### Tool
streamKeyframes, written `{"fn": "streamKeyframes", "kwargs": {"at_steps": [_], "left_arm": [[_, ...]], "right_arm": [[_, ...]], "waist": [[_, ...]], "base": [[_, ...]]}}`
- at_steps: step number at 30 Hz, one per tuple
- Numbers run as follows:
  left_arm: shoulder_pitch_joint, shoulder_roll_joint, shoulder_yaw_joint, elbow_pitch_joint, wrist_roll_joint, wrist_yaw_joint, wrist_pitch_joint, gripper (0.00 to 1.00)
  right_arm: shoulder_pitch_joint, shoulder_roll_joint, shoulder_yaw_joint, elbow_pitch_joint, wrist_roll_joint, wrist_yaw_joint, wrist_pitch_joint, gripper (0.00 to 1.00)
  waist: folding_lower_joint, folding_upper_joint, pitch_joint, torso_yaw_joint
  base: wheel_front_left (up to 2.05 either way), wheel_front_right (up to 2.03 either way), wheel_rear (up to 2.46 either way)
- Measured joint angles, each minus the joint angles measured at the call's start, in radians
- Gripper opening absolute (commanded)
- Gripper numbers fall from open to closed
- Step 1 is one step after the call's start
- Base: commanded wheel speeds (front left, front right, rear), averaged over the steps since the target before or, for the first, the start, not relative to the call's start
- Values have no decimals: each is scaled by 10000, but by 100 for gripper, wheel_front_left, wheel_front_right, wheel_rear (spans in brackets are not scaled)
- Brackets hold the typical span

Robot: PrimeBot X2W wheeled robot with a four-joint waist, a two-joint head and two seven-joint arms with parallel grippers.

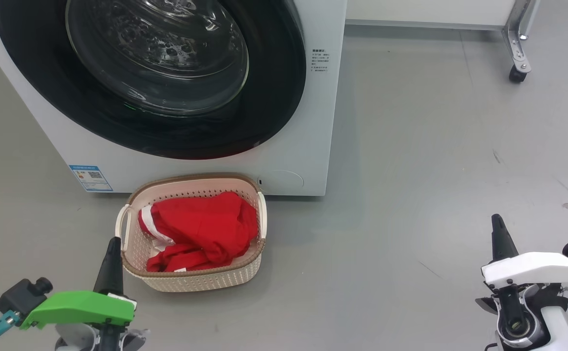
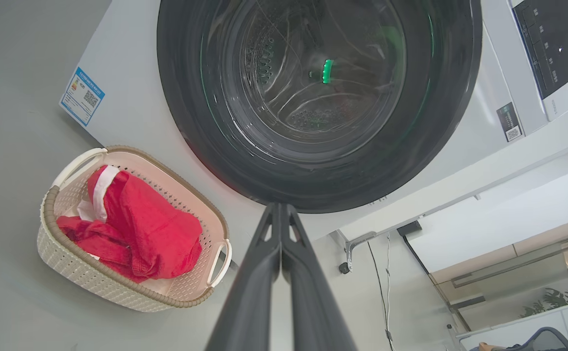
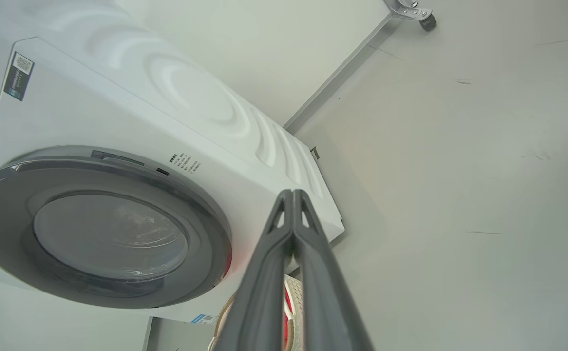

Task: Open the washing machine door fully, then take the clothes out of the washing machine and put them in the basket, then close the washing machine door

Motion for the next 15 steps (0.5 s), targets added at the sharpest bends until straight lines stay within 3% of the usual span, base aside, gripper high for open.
{"fn": "streamKeyframes", "kwargs": {"at_steps": [15], "left_arm": [[1,4,378,2,-1569,0,458,0]], "right_arm": [[15,59,-424,-77,1806,123,508,0]], "waist": [[0,0,-125,-52]], "base": [[0,0,0]]}}
